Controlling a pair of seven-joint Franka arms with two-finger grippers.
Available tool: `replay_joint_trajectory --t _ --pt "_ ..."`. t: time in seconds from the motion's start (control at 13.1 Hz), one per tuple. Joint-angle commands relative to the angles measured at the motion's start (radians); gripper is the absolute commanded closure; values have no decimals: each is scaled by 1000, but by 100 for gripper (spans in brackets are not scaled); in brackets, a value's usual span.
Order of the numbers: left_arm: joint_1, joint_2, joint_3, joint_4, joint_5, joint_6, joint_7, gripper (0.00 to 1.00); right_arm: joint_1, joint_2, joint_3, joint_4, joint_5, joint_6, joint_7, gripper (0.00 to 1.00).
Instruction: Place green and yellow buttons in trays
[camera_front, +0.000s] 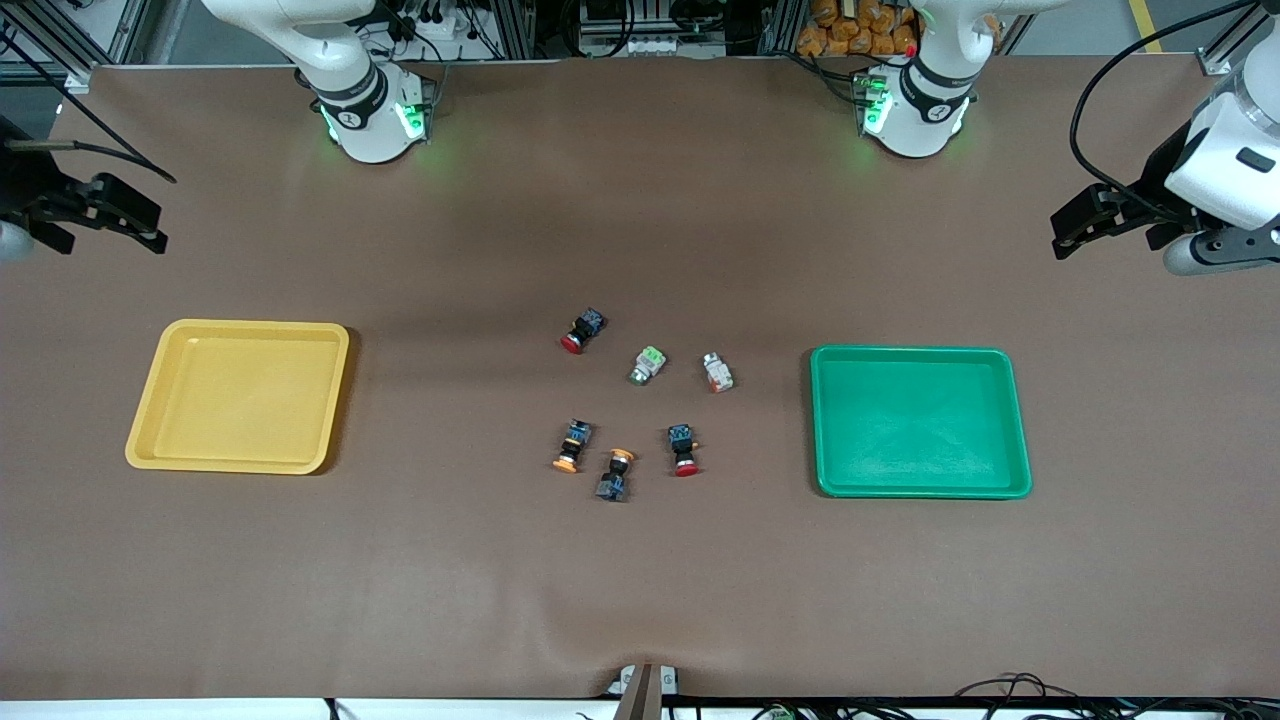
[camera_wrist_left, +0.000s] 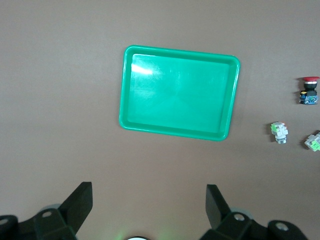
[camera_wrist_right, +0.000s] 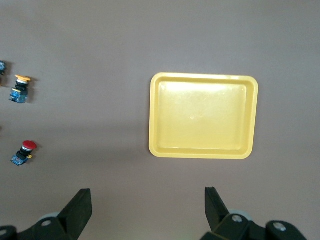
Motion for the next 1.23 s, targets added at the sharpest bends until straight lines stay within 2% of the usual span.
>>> replay_joint_trajectory --t 0.0,0.92,1.15 --pt "7 -5 -2 10 -12 -9 18 0 -55 2 51 52 -13 -42 -16 0" --pt "-2 12 -4 18 -23 -15 6 0 -40 12 53 59 -17 -69 -16 0" --pt "-28 75 -27 21 -20 -12 -66 0 -40 13 51 56 -17 -69 -15 0"
